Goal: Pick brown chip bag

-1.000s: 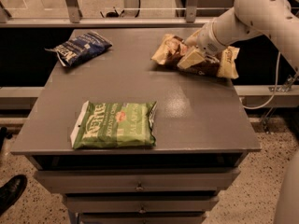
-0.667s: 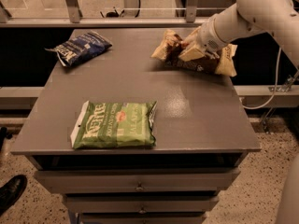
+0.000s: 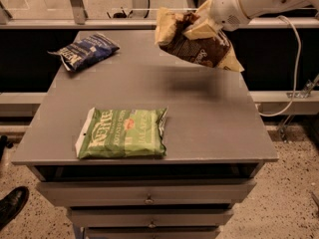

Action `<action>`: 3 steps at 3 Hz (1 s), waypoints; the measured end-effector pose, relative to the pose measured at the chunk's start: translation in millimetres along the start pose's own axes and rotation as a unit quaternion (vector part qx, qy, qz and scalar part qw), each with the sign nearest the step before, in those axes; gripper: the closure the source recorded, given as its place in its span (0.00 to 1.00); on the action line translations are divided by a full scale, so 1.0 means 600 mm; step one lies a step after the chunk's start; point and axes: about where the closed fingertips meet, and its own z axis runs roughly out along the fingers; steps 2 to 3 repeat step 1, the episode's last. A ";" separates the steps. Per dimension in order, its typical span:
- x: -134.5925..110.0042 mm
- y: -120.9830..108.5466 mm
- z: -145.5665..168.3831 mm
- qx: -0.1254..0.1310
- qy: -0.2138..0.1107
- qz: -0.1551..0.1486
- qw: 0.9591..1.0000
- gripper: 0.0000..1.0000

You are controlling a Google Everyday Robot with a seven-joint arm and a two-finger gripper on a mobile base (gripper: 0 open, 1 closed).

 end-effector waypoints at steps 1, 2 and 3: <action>-0.101 0.007 -0.078 0.022 -0.038 -0.012 0.999 1.00; -0.101 0.007 -0.078 0.022 -0.038 -0.012 0.999 1.00; -0.101 0.007 -0.078 0.022 -0.038 -0.012 0.999 1.00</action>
Offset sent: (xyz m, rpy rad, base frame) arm 0.0000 0.0000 0.0000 0.0000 0.0000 0.0000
